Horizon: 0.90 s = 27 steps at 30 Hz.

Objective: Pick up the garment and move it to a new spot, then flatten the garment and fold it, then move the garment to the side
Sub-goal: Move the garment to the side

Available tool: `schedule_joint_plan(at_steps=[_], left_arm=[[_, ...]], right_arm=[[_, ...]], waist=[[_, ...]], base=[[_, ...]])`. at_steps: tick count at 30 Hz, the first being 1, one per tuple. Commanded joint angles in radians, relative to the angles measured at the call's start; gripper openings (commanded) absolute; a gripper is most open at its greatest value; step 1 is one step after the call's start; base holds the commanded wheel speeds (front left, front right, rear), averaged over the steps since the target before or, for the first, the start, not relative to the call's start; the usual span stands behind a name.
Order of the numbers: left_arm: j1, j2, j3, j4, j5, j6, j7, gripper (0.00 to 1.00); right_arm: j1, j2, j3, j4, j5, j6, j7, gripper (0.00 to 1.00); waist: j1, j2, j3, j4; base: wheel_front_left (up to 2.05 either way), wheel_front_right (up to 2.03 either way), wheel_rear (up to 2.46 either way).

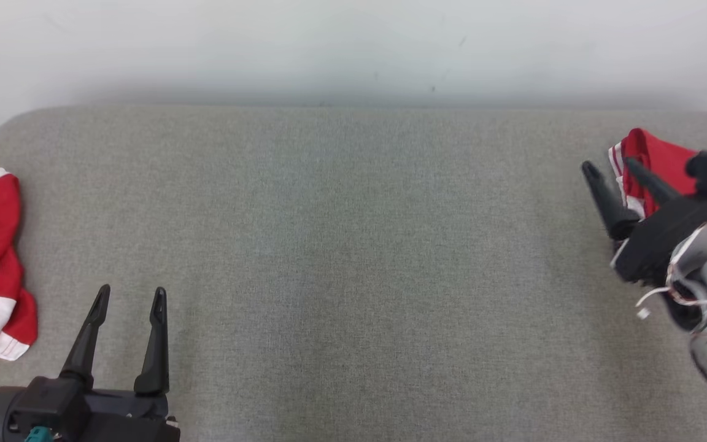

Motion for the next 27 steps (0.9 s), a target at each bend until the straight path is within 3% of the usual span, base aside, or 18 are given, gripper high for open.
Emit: schedule_joint_plan(at_steps=[1,9,13,27], left_arm=[[0.013,0.007,0.003,0.0,0.001,0.002,-0.004,1.0],[0.04,0.007,0.004,0.004,-0.001,0.007,-0.004,1.0],[0.057,0.006,0.01,0.004,-0.006,0.013,-0.004,1.0],[0.116,0.005,0.02,-0.004,-0.007,0.03,-0.004,1.0]], right_arm=[[0.016,0.008,0.003,-0.002,0.003,-0.002,-0.039,1.0],[0.067,0.061,0.027,-0.014,-0.067,-0.002,-0.204,1.0],[0.122,0.094,-0.041,-0.04,-0.095,-0.002,-0.224,1.0],[0.398,0.203,-0.306,-0.322,-0.319,-0.002,-0.226,1.0]], waist=[[0.0001,0.0001,-0.019,-0.002],[0.0001,0.0001,-0.066,-0.004],[0.0001,0.0001,-0.09,-0.005],[0.0001,0.0001,-0.155,-0.019]], base=[[0.0,0.0,0.0],[0.0,0.0,0.0],[0.0,0.0,0.0],[0.0,0.0,0.0]])
